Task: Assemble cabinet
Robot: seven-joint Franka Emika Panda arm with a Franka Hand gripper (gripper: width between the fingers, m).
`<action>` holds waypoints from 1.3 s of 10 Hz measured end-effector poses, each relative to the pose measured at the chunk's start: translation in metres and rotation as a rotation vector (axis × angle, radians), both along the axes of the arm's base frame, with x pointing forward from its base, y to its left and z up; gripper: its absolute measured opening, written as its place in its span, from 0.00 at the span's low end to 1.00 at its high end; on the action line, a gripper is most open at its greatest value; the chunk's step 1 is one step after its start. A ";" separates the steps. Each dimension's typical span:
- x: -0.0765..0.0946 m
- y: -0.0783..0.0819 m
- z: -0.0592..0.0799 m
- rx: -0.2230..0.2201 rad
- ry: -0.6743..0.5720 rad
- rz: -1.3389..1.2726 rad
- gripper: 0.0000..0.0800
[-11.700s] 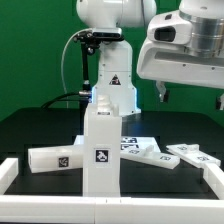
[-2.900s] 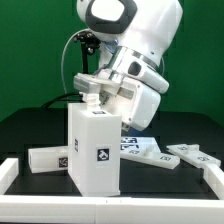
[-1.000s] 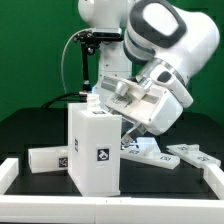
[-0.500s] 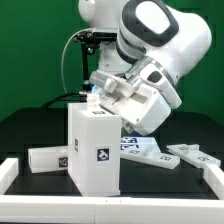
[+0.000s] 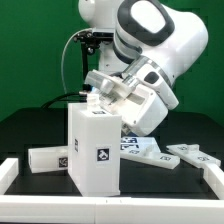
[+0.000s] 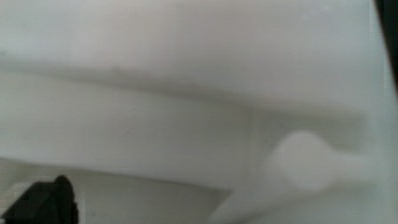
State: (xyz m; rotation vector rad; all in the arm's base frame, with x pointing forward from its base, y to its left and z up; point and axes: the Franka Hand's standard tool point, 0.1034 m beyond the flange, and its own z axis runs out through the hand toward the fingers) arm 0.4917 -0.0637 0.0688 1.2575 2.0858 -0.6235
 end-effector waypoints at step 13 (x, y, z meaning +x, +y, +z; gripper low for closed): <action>0.002 -0.013 -0.002 0.033 0.024 0.014 0.28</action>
Offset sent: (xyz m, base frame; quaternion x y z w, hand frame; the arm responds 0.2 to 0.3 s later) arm 0.0083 -0.0172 -0.0013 -0.0047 -0.0007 -0.0309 0.9995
